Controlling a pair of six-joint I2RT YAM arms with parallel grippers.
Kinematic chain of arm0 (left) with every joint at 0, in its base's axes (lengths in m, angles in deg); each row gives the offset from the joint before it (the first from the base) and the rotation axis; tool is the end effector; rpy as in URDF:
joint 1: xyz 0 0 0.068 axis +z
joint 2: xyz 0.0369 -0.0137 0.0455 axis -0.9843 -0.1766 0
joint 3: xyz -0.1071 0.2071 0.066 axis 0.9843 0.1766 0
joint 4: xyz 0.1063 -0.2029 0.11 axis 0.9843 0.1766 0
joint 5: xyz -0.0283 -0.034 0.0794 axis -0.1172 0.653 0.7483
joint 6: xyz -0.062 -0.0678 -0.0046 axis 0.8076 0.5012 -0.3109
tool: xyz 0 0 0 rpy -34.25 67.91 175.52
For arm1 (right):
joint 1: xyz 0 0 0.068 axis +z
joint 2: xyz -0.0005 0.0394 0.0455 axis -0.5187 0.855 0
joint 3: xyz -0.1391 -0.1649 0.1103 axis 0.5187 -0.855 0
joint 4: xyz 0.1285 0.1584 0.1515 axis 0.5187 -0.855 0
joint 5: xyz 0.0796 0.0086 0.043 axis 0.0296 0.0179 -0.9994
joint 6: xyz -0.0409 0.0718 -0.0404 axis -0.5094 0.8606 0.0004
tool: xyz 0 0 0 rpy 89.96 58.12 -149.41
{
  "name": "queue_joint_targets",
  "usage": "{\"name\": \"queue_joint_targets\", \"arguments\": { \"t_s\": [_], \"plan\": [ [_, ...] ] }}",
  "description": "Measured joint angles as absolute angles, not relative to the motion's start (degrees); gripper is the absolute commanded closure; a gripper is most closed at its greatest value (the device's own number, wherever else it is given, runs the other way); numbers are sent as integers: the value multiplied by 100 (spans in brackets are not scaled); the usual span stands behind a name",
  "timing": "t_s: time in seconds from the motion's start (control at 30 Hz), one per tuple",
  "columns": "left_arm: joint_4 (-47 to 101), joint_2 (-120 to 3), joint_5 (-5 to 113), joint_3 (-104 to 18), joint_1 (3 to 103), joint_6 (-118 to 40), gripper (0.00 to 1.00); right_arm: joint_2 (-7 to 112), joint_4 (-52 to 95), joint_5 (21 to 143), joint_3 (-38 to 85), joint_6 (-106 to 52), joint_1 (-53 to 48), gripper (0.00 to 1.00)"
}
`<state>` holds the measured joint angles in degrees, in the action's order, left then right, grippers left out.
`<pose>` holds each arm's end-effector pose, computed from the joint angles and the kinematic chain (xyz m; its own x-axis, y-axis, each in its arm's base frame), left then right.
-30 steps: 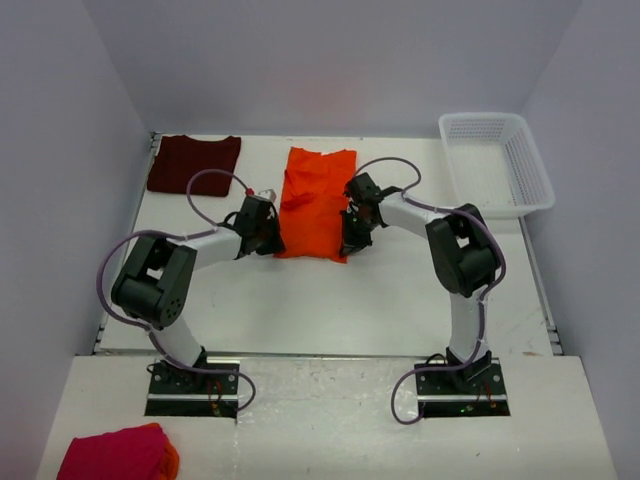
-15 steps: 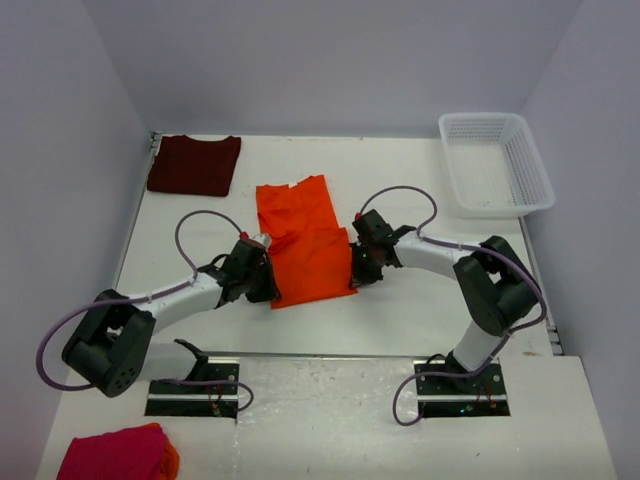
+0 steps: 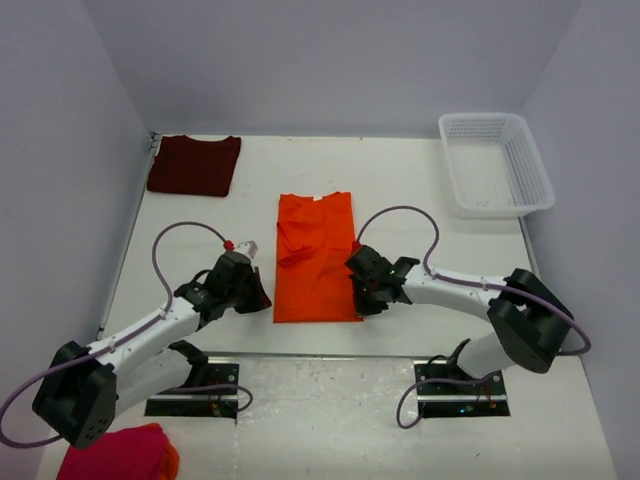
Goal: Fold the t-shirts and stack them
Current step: Fold the folded rectangular tshirt in 1/3 of the way
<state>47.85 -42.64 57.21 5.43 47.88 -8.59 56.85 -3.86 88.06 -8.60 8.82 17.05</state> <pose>0.1828 -0.1223 0.0969 -0.8930 -0.2341 -0.3845 -0.0439 0.8954 -0.4431 0.1839 0.2092 0.0888 -0.9613 -0.0600 -0.2690 -0.1369 0.9511 0.2770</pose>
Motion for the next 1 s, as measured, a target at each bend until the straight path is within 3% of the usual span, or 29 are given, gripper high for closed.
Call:
{"name": "queue_joint_targets", "arguments": {
  "t_s": [0.07, 0.17, 0.3, 0.33, 0.37, 0.53, 0.8, 1.0],
  "plan": [
    [4858, -3851, 5772, 543, 4764, -854, 100, 5436, -605, 9004, -873, 930, 1897, 97],
    [4936, -3451, 5850, 456, 4749, -872, 100, 4946, -830, 9286, -849, 962, 2020, 85],
    [4991, -3821, 5811, -80, 4749, -1034, 99, 4597, -1180, 9686, -423, 855, 1985, 71],
    [4934, -4039, 5739, -252, 4749, -1114, 100, 4645, -1280, 9759, -187, 792, 1935, 73],
    [4868, -4286, 5623, -418, 4749, -1167, 100, 4741, -1330, 9809, 67, 729, 1893, 100],
    [4285, -5582, 4987, -985, 4742, -1405, 100, 5447, -1337, 9907, 1068, 458, 1493, 100],
    [3690, -6905, 4530, -1437, 4742, -1521, 100, 6645, -1184, 9450, 1673, -50, 588, 100],
    [3581, -7414, 4489, -1660, 4742, -1619, 100, 7084, -1016, 8867, 1741, -283, 529, 100]
  ]
}}
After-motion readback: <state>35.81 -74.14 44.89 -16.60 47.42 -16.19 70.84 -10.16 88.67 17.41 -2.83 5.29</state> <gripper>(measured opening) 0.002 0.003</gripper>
